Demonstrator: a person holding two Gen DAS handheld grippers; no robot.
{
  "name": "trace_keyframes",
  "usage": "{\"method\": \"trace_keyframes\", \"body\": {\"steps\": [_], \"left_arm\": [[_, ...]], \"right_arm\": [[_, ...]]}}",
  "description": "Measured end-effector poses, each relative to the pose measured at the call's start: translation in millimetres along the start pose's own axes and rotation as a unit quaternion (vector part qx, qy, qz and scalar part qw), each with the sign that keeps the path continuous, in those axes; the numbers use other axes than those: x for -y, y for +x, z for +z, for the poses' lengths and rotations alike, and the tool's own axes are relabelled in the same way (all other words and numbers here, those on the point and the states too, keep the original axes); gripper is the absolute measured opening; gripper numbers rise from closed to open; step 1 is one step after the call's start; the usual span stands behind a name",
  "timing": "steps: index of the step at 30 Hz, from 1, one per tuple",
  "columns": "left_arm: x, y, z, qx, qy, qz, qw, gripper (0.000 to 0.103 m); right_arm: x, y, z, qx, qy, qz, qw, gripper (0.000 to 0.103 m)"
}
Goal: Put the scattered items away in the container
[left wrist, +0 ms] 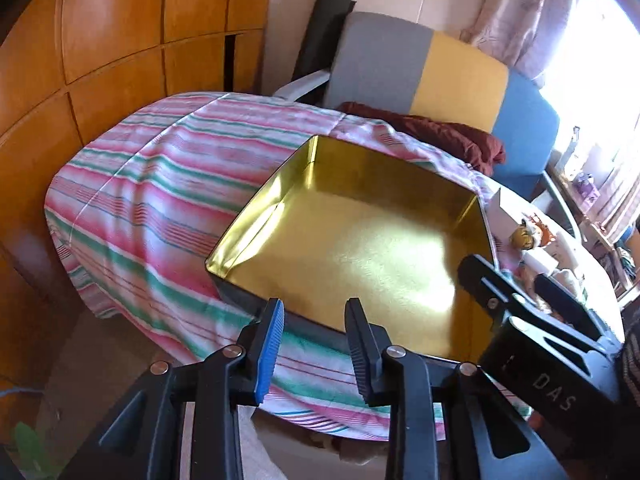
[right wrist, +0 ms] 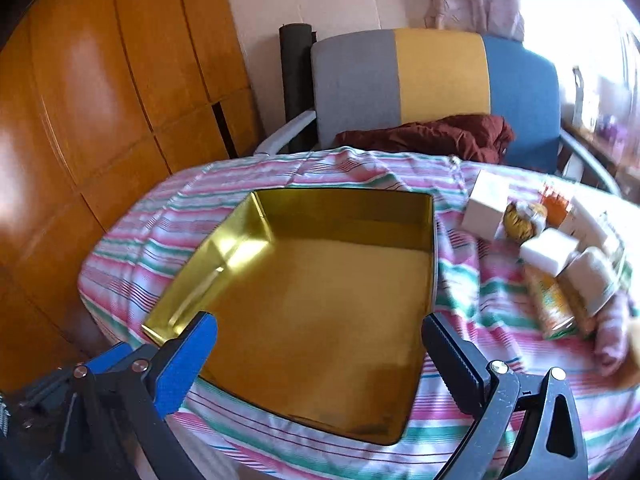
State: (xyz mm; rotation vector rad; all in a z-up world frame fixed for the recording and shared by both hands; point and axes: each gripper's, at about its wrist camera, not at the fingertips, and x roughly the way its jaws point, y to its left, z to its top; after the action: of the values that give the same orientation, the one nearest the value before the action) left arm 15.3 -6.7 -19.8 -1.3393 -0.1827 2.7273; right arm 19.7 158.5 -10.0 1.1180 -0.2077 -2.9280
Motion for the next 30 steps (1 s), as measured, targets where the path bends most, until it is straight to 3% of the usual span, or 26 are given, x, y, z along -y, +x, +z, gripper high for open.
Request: {"method": "trace_keyframes", "body": {"steps": [3, 10, 24, 30], "left_arm": [[-3, -1, -1, 0.007, -0.005, 0.005, 0.9999, 0.032], [2, 1, -1, 0.021, 0.023, 0.06, 0.9977, 0.032], [3, 2, 4, 0.025, 0.019, 0.07, 0.9971, 0.033], [16, 7, -4, 0.013, 0.024, 0.045, 0.9986, 0.033]], "right_arm": [[-1, -3, -1, 0.005, -0.006, 0.001, 1.0, 0.103], [5, 0, -1, -0.003, -0.006, -0.026, 1.0, 0.103], [13, -5, -4, -0.005, 0.015, -0.005, 1.0, 0.103], [21, -11, -7, 0.001, 0.019, 0.002, 1.0, 0.103]]}}
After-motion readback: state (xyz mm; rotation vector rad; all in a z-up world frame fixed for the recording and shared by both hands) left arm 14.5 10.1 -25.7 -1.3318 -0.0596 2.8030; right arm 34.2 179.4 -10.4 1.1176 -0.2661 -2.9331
